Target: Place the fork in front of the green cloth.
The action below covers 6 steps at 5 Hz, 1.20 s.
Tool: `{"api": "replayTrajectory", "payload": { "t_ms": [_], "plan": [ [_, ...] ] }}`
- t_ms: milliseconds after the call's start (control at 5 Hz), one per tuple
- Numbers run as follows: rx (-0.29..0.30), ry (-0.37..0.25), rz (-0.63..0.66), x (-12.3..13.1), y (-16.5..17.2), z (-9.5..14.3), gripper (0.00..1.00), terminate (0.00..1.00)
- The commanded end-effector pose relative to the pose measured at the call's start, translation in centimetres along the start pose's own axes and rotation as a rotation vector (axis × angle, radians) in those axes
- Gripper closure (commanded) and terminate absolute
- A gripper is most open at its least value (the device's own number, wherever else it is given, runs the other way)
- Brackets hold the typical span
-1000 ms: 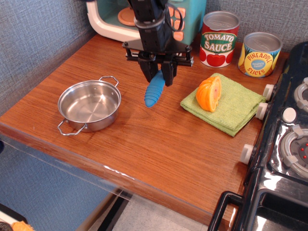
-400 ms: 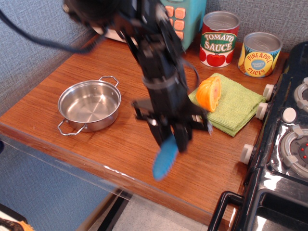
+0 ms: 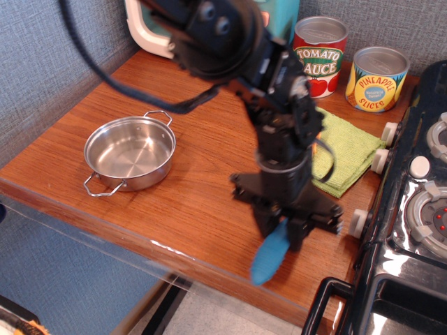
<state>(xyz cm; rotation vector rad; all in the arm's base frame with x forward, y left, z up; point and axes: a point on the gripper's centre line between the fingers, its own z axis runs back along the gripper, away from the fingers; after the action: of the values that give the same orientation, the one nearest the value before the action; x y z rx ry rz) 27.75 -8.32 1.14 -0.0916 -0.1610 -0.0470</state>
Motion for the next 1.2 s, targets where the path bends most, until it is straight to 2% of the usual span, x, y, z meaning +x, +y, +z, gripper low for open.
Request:
{"api": "replayTrajectory", "payload": {
  "t_ms": [0,200,400,800,1000],
  "plan": [
    [0.042,-0.026,0.033,1.7,0.9,-0.1,1.00,0.00],
    [0.041,-0.035,0.017,1.3,0.4,0.9,0.00,0.00],
    [0.012,-0.061,0.004,1.7,0.4,2.6,0.00,0.00],
    [-0.038,-0.119,0.011,3.1,1.8,7.5,0.00,0.00],
    [-0.027,-0.109,0.018,3.7,2.8,8.1,0.00,0.00]
  ]
}}
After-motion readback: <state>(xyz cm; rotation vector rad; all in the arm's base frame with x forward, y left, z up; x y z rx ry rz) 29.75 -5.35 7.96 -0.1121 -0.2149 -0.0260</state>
